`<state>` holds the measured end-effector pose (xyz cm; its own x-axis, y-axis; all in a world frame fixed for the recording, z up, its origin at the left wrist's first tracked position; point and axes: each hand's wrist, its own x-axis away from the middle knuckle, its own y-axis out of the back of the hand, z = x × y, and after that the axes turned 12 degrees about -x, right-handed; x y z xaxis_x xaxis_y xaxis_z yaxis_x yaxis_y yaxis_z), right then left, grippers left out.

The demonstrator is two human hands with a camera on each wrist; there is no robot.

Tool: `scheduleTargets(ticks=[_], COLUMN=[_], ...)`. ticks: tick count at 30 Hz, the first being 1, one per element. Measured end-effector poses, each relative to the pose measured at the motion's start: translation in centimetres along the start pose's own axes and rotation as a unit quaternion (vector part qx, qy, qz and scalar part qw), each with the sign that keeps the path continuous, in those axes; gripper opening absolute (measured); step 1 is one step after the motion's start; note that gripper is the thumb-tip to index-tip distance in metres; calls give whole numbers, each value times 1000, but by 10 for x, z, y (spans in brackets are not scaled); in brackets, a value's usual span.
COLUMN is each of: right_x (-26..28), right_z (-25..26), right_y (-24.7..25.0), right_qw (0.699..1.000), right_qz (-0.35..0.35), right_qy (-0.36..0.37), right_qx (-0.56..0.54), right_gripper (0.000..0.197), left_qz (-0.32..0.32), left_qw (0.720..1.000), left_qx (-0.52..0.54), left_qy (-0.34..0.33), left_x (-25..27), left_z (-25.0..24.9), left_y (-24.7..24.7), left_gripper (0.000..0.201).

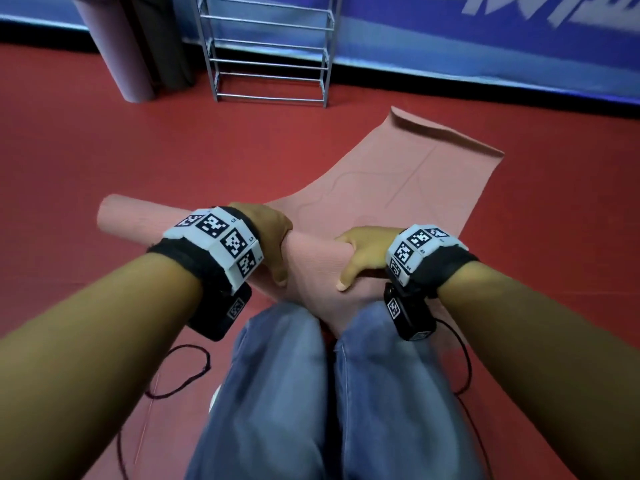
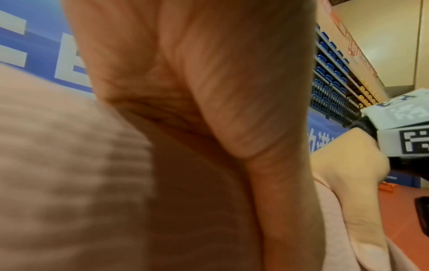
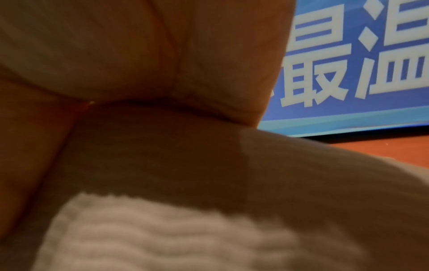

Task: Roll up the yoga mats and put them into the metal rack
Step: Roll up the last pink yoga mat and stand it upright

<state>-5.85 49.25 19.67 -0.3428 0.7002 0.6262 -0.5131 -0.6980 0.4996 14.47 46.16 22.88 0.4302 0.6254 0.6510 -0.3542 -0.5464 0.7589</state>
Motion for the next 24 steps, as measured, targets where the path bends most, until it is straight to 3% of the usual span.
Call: scheduleTargets(ticks=[5, 12, 16, 21, 24], right_x=[27, 61, 62, 58, 56], right_z=[7, 33, 38, 29, 32], right_y=[-3, 16, 11, -21, -28], right_qw=[999, 997, 999, 1000, 998], right_qz=[-16, -63, -34, 14, 43], right_qy=[15, 46, 28, -3, -36], right_qx=[28, 13, 24, 5, 13], right_gripper=[25, 25, 34, 23, 37], left_qz=[-30, -145, -104, -50, 0], left_qw=[999, 984, 991, 994, 999], left_qx=[-17, -91, -70, -86, -19], left_qy=[15, 41, 48, 55, 29], left_x=[29, 77, 82, 70, 63], left_z=[-15, -26, -24, -28, -29], left_y=[0, 28, 17, -13, -31], left_gripper=[43, 45, 53, 60, 68])
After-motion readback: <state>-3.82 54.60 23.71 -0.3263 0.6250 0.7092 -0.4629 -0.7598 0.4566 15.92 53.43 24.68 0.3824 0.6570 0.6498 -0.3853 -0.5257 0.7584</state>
